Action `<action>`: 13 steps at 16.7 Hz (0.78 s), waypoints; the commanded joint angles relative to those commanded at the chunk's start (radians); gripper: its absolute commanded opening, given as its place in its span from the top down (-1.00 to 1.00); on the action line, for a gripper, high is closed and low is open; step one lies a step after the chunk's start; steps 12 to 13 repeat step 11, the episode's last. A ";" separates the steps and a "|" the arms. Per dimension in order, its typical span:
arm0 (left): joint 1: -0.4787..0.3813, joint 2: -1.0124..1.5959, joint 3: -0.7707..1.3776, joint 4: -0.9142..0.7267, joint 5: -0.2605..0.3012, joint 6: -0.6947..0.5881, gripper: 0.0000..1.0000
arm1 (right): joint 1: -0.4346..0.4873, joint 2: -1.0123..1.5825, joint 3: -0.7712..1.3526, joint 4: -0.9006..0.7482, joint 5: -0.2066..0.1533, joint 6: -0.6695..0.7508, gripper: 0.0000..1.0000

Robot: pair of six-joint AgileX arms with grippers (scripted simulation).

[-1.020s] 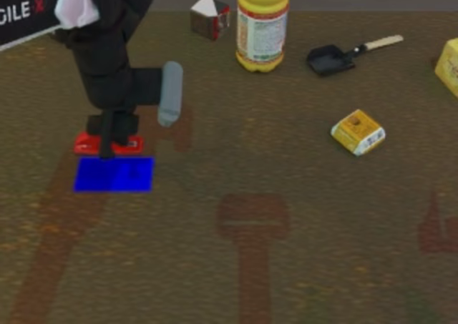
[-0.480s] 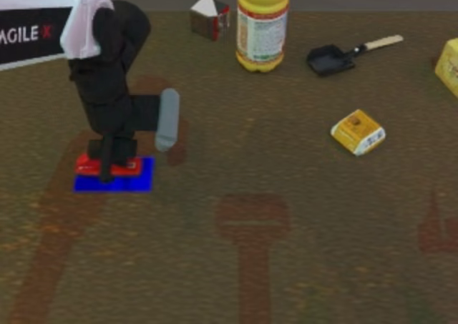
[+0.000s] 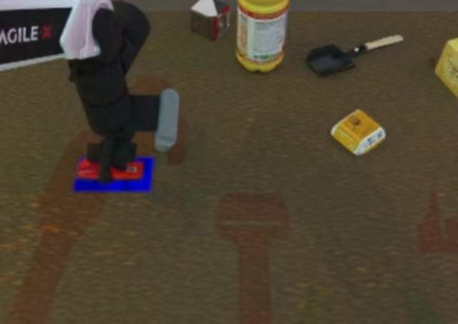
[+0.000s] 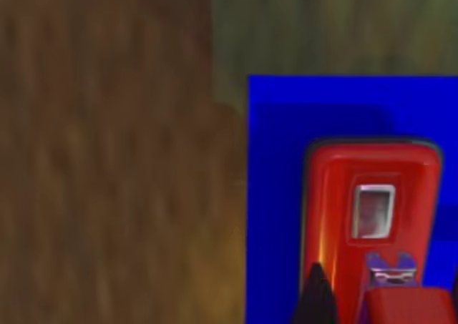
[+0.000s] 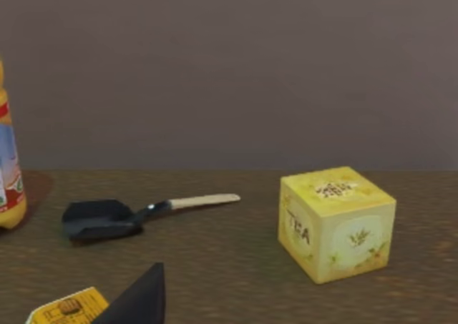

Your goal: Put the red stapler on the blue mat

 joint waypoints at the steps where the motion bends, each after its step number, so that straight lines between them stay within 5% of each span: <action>1: 0.000 0.000 0.000 0.000 0.000 0.000 -0.36 | 0.000 0.000 0.000 0.000 0.000 0.000 -1.00; 5: 0.000 0.000 0.000 0.000 0.000 0.000 -0.96 | 0.000 0.000 0.000 0.000 0.000 0.000 -1.00; 13: 0.000 0.000 0.000 0.000 0.000 0.000 -1.00 | 0.000 0.000 0.000 0.000 0.000 0.000 -1.00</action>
